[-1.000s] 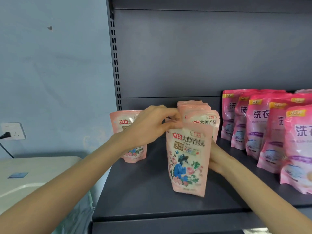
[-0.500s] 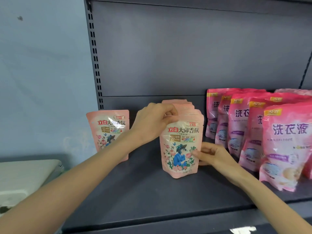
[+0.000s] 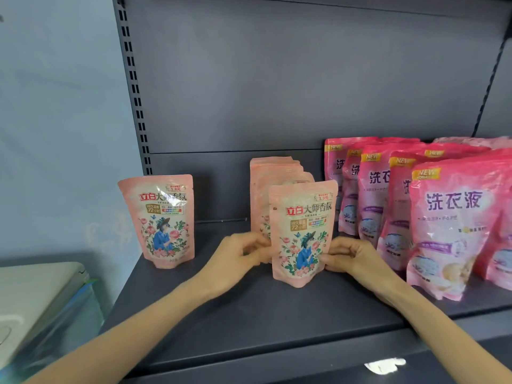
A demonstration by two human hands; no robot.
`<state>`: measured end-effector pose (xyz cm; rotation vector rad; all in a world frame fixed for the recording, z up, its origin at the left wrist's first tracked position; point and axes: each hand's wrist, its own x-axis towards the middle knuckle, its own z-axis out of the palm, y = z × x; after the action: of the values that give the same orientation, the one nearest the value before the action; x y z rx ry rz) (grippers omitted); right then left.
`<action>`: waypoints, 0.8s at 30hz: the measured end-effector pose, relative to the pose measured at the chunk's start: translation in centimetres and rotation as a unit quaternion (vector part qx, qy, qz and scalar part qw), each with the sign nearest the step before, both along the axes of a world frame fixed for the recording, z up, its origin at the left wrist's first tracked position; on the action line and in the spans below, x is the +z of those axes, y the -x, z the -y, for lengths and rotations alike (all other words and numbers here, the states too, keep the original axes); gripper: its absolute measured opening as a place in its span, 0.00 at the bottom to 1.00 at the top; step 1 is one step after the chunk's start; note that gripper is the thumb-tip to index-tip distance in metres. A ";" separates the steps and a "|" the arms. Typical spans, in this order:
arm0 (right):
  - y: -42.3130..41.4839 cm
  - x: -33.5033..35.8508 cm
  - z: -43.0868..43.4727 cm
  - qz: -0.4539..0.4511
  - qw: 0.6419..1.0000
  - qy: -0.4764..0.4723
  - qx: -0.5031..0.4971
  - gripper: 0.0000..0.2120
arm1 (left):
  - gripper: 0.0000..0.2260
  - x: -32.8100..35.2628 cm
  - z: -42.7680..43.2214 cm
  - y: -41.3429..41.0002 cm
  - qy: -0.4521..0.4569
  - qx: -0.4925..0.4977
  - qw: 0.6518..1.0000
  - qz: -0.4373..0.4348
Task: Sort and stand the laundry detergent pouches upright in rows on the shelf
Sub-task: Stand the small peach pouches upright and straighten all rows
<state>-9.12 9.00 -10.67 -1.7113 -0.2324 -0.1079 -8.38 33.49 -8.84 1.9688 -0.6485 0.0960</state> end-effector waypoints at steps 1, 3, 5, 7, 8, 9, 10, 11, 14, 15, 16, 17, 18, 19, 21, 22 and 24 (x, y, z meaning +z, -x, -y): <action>0.0 0.0 0.0 0.000 1.000 0.007 -0.004 0.05 | 0.06 -0.3 -0.1 0.1 -0.041 0.001 0.999 0.007; -0.2 0.1 -0.1 0.005 1.000 0.010 -0.007 0.04 | 0.04 -0.7 -0.1 0.0 -0.103 0.009 0.994 0.027; -0.4 0.3 -0.4 0.007 1.000 0.009 -0.009 0.05 | 0.04 -0.7 0.0 -0.2 -0.136 0.020 0.990 0.036; -0.6 0.4 -0.6 0.005 1.000 0.006 -0.007 0.06 | 0.05 -0.7 0.0 -0.7 -0.165 0.043 0.984 0.052; -0.7 0.4 -0.7 0.002 1.000 0.009 -0.008 0.06 | 0.05 -0.8 -0.1 -1.0 -0.176 0.054 0.981 0.059; -0.8 0.4 -0.8 0.002 1.000 0.014 -0.010 0.06 | 0.04 -0.8 -0.2 -1.2 -0.183 0.063 0.979 0.063; -0.9 0.5 -0.9 0.003 1.000 0.017 -0.010 0.07 | 0.04 -0.8 -0.3 -1.3 -0.185 0.069 0.978 0.066; -1.0 0.5 -1.0 0.002 1.000 0.018 -0.010 0.07 | 0.03 -0.9 -0.4 -1.4 -0.184 0.074 0.978 0.068; -1.4 0.5 -1.1 0.005 1.000 0.018 -0.016 0.08 | 0.03 -0.9 -0.2 -1.2 -0.175 0.078 0.979 0.065; -1.4 0.4 -1.0 0.006 1.000 0.025 -0.017 0.07 | 0.04 -0.9 -0.2 -1.1 -0.173 0.077 0.980 0.063; -1.4 0.4 -0.9 0.007 0.999 0.033 -0.018 0.07 | 0.04 -1.0 -0.2 -1.0 -0.174 0.077 0.980 0.061; -1.3 0.2 -0.7 0.012 0.998 0.052 -0.022 0.06 | 0.05 -1.1 -0.3 -0.9 -0.177 0.076 0.980 0.059; -1.2 0.1 -0.6 0.019 0.997 0.070 -0.026 0.04 | 0.06 -1.1 -0.4 -0.7 -0.182 0.075 0.979 0.058; -1.0 0.0 -0.5 0.029 0.994 0.098 -0.032 0.02 | 0.06 -1.1 -0.5 -0.6 -0.185 0.074 0.978 0.060; -0.2 0.0 -0.3 0.053 0.981 0.181 -0.049 0.02 | 0.08 -1.0 -0.9 0.1 -0.205 0.071 0.973 0.073; 0.3 0.1 -0.3 0.067 0.967 0.236 -0.060 0.05 | 0.09 -0.9 -1.1 0.6 -0.228 0.069 0.968 0.082; 1.6 0.2 -0.3 0.088 0.925 0.358 -0.085 0.16 | 0.15 -0.8 -1.6 1.3 -0.304 0.083 0.940 0.132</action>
<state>-10.76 9.31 -10.47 -2.4573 -0.2759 -0.3391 -9.71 35.05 -9.59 2.6386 -0.7443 0.2974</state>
